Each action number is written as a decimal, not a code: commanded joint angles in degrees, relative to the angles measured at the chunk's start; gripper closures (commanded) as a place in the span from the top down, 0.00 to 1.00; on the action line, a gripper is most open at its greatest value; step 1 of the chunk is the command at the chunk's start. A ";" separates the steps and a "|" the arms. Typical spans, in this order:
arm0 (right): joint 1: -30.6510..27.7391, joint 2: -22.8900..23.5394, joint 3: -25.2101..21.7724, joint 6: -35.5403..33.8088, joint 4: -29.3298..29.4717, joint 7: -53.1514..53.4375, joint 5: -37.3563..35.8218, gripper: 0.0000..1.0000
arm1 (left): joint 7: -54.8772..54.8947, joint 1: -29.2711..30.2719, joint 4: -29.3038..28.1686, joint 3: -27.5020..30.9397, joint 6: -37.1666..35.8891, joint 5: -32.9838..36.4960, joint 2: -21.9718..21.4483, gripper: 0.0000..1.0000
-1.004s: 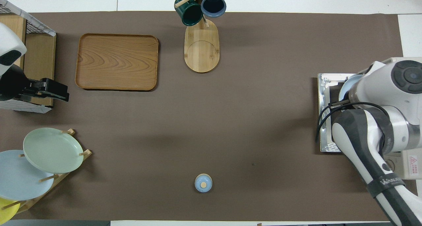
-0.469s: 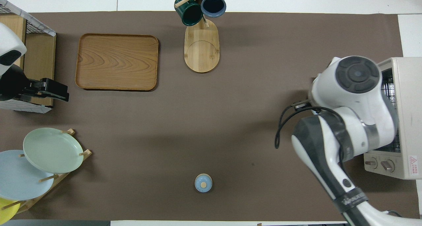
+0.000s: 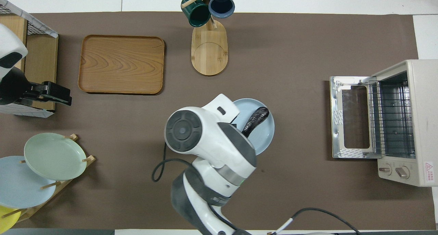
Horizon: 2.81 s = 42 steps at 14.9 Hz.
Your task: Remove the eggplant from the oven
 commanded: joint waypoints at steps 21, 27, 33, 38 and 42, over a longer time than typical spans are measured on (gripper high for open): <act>-14.81 -2.57 -0.32 -3.61 0.30 -17.80 0.49 0.00 | -0.37 0.02 -1.47 0.11 4.89 -0.66 -1.03 1.00; -24.66 -7.94 -0.50 2.08 -14.47 -25.36 -0.29 0.00 | -0.19 -6.29 -5.60 -0.41 11.83 -0.66 -1.38 1.00; -32.93 -10.23 -0.50 15.34 -26.33 -33.64 -0.30 0.00 | 0.59 -17.89 -6.56 -0.50 15.88 -1.72 3.53 1.00; -35.75 -9.96 -0.50 17.57 -27.85 -39.27 -2.84 0.00 | 1.48 -26.60 -10.94 -0.50 23.67 -4.43 9.43 1.00; -36.63 -9.70 -0.50 18.70 -29.07 -39.45 -5.73 0.00 | 1.74 -30.47 -20.54 -0.50 35.74 -6.99 9.60 1.00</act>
